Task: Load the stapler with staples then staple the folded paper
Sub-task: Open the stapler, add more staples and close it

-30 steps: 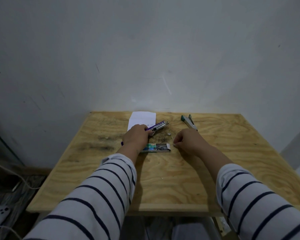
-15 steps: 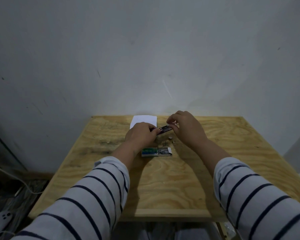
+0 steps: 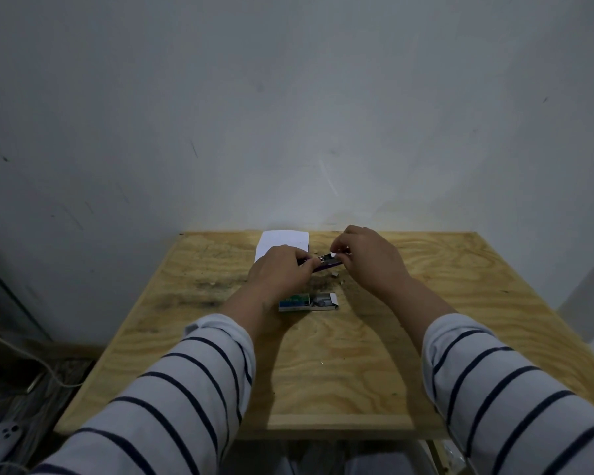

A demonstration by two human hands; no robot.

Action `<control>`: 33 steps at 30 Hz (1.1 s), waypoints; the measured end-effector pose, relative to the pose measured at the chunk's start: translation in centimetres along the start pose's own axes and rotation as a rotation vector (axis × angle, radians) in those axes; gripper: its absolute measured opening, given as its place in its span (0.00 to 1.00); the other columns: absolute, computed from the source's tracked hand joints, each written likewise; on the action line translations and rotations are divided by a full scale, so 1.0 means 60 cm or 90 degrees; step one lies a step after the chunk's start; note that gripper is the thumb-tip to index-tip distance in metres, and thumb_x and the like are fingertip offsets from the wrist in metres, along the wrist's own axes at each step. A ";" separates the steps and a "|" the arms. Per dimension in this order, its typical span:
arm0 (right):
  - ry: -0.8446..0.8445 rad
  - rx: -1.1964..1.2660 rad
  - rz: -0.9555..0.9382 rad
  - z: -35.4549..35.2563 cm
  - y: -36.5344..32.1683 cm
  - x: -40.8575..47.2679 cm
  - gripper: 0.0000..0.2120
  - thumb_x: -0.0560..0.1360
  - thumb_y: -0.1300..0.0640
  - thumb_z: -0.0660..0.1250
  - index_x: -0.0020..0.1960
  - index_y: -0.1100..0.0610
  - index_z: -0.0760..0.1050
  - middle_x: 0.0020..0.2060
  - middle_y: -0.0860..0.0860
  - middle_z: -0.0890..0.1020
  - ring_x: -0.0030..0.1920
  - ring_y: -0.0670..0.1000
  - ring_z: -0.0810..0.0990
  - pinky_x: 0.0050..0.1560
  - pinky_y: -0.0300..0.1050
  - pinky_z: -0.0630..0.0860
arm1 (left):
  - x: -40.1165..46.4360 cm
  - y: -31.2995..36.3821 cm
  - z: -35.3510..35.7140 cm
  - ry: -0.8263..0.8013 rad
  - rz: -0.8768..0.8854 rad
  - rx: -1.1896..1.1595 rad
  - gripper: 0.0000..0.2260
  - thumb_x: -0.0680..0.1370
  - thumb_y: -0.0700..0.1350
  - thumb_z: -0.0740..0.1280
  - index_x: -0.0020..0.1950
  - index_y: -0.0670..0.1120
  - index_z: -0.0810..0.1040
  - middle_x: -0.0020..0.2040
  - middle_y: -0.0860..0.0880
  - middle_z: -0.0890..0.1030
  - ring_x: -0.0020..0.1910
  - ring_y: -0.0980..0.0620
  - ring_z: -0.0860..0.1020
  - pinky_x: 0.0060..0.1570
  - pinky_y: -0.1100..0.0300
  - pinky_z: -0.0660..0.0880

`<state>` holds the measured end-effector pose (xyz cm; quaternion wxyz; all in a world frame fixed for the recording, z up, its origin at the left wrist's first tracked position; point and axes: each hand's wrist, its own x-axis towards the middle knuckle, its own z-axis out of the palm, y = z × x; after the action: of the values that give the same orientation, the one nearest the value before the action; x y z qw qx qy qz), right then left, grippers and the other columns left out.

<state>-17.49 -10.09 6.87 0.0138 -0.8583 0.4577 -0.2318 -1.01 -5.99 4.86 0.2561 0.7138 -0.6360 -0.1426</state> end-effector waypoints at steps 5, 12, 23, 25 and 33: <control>-0.002 -0.007 -0.003 -0.001 -0.002 0.001 0.07 0.76 0.56 0.64 0.51 0.50 0.80 0.50 0.48 0.79 0.55 0.51 0.76 0.45 0.47 0.75 | 0.002 -0.003 -0.003 -0.004 0.004 0.002 0.14 0.78 0.56 0.61 0.47 0.53 0.84 0.39 0.48 0.84 0.40 0.48 0.79 0.34 0.59 0.70; -0.016 0.006 0.002 0.004 -0.005 0.003 0.10 0.77 0.56 0.64 0.55 0.52 0.80 0.52 0.50 0.78 0.56 0.52 0.75 0.47 0.48 0.75 | 0.004 -0.007 -0.003 -0.009 0.007 0.005 0.14 0.78 0.56 0.61 0.47 0.52 0.84 0.40 0.48 0.84 0.40 0.48 0.80 0.36 0.55 0.74; 0.037 -0.025 -0.045 0.019 0.011 -0.012 0.11 0.73 0.59 0.68 0.53 0.50 0.82 0.51 0.51 0.79 0.54 0.56 0.73 0.48 0.52 0.71 | -0.003 -0.015 -0.011 0.000 -0.013 0.002 0.13 0.79 0.56 0.61 0.48 0.54 0.84 0.39 0.50 0.83 0.35 0.52 0.76 0.29 0.61 0.64; 0.054 -0.058 -0.023 0.018 0.016 -0.015 0.11 0.73 0.59 0.66 0.53 0.49 0.81 0.52 0.51 0.78 0.55 0.56 0.73 0.49 0.51 0.70 | -0.004 -0.016 -0.012 0.001 -0.017 0.004 0.13 0.79 0.56 0.61 0.47 0.54 0.84 0.38 0.52 0.82 0.34 0.54 0.75 0.29 0.61 0.63; 0.023 0.256 0.208 0.014 0.020 -0.017 0.11 0.76 0.59 0.65 0.58 0.56 0.73 0.50 0.52 0.78 0.49 0.53 0.78 0.48 0.47 0.75 | -0.010 -0.022 -0.017 0.008 -0.023 0.010 0.13 0.78 0.56 0.62 0.47 0.54 0.84 0.38 0.52 0.81 0.37 0.52 0.76 0.29 0.61 0.63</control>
<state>-18.57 -10.14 5.44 0.2129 -0.7485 0.5355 -0.3282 0.56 -5.14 4.90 0.2519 0.7280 -0.6227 -0.1373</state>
